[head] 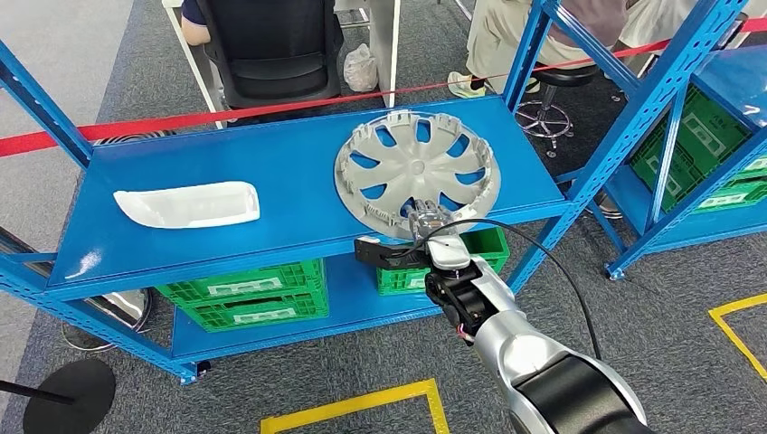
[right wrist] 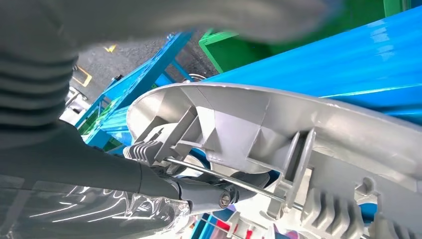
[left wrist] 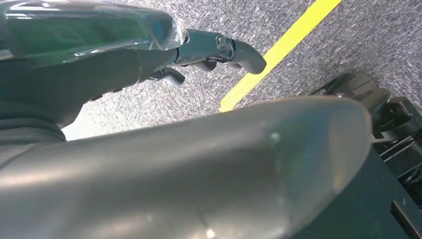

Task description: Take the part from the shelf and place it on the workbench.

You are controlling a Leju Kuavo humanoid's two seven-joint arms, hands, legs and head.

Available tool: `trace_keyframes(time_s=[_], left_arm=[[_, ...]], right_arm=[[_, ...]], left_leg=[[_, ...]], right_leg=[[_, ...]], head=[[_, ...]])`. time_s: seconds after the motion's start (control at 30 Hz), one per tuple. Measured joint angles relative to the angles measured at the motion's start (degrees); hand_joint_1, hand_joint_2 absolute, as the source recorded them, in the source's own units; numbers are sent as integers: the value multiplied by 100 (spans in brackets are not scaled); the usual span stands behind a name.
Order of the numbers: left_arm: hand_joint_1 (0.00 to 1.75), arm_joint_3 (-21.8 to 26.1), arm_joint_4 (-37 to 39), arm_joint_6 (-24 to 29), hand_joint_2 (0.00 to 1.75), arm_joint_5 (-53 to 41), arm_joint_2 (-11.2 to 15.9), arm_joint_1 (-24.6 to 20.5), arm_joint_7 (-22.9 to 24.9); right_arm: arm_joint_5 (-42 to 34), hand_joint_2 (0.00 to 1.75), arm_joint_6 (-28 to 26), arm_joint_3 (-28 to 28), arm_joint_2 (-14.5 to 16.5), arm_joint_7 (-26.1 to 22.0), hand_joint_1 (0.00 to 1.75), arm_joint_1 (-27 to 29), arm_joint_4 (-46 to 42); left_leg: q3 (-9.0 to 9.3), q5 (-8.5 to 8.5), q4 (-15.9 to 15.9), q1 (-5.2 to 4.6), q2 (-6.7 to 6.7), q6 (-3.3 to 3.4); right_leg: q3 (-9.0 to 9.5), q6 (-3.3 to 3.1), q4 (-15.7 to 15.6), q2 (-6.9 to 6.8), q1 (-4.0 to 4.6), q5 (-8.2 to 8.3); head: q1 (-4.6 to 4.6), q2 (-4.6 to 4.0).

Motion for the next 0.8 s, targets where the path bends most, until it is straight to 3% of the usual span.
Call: trace_keyframes(time_s=[0.8], left_arm=[[0,3,0,-55,0,-2,-45,-57,-13]], right_arm=[[-136,175,-151,-7,-4,-5,0,4,1]], left_leg=[[7,0,0,0,1,0]], right_leg=[[7,0,0,0,0,0]], head=[[-1,2]])
